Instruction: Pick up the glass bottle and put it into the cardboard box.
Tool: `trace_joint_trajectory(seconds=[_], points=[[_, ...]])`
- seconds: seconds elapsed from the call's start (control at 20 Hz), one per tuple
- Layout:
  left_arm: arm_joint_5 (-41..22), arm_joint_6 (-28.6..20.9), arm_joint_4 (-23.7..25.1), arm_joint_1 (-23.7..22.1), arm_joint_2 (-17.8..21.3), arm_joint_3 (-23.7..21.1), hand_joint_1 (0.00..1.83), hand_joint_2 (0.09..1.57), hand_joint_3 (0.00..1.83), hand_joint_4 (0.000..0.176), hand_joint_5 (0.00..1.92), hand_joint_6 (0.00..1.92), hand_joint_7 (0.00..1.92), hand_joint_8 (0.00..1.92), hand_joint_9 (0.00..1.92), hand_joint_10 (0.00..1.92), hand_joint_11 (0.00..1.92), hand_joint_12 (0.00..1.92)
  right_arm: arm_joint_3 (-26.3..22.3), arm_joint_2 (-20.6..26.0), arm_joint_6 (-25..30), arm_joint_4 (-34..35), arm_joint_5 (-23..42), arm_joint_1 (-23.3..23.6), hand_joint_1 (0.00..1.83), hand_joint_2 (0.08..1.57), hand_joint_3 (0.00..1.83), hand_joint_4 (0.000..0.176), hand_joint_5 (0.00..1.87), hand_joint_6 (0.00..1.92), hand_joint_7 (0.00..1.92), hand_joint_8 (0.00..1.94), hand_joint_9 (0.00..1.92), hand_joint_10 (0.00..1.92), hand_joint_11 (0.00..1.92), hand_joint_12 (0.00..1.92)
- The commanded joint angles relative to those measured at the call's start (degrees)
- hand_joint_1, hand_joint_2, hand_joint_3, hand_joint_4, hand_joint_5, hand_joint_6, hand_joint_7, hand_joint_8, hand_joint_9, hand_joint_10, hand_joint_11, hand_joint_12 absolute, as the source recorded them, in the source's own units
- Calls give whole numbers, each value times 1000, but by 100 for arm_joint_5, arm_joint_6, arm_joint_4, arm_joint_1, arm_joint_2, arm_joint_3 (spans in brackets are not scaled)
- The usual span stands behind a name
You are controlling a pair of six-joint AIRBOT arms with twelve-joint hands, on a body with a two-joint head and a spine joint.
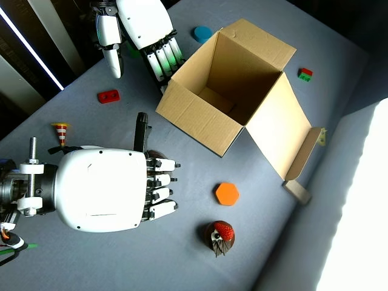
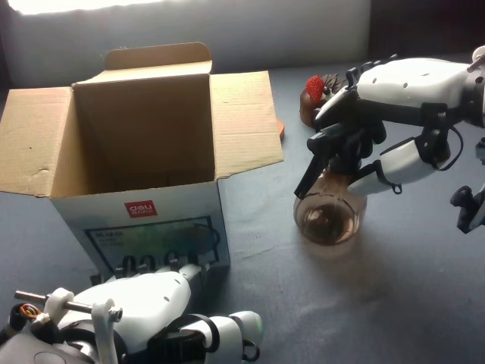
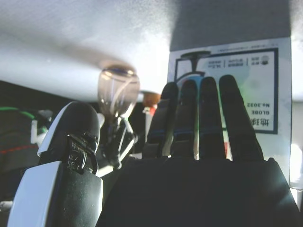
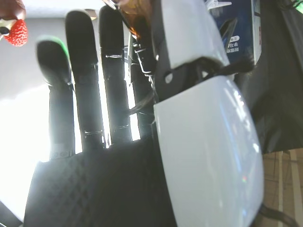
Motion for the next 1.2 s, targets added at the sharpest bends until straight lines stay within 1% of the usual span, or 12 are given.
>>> trace_joint_trajectory(seconds=[0.0,0.35,0.45,0.5,0.55,0.6,0.8,0.85,0.95,1.0,1.05,1.15], points=[[-133,-37,427,-28,-8,10,0,1261,2,0,79,4,74,3,68,2,0,208,-33,73,37,68,553,48,1365,1114,1,0,911,1107,1109,868,811,1232,662,1534],[-52,-34,435,28,31,75,0,1261,1,0,79,3,74,2,68,1,0,208,-188,702,54,-59,1015,309,1370,1119,1,0,898,1111,1103,907,797,1240,619,1542],[10,-34,437,77,32,117,0,1261,1,0,82,4,74,2,68,1,0,208,-187,910,210,-60,1157,442,1368,1125,1,0,887,1126,1095,927,785,1253,608,1552],[75,-37,534,116,46,137,0,1261,1,0,84,5,74,1,68,1,0,208,-187,999,327,-77,1256,531,1253,1120,1,0,893,1104,1074,945,826,1083,594,1549],[166,-37,617,148,64,157,0,1261,1,0,85,5,74,1,68,1,0,208,-187,1066,555,-237,1299,655,1343,1129,0,0,879,1134,1081,944,780,1232,589,1561],[268,-37,703,194,90,185,0,1261,1,0,85,5,74,1,68,1,0,208,-188,1141,1048,-599,1314,866,1343,1129,0,0,879,1134,1081,944,780,1232,589,1561],[276,-37,860,241,108,189,0,1261,1,0,87,6,74,1,68,1,0,207,-188,1239,1224,-669,1439,1256,1364,1135,1,0,868,1153,1075,957,763,1282,586,1573],[276,-37,921,243,109,190,0,1261,1,0,89,6,74,1,68,1,0,207,-188,1251,1274,-670,1520,1369,1247,1129,0,0,880,1129,1052,972,807,1109,613,1569],[276,-120,993,241,110,204,0,1261,1,0,90,6,74,1,68,1,0,207,-188,1248,1439,-705,1668,1477,1220,1126,0,0,887,1117,1050,969,841,1015,620,1561],[276,-160,1008,241,114,211,0,1261,1,0,90,6,74,1,68,1,0,207,-188,1225,1450,-732,1674,1564,1336,1132,0,0,874,1140,1072,951,784,1227,613,1569],[277,-168,1040,236,114,219,0,1261,1,0,90,5,74,1,68,1,0,207,-187,1206,1449,-757,1673,1636,1363,1134,1,0,869,1149,1076,949,769,1281,600,1571],[321,-168,1050,238,124,225,0,1261,1,0,90,5,75,1,68,1,0,208,-187,1142,1454,-762,1708,1754,1365,1134,1,0,869,1151,1075,951,767,1284,600,1573]])
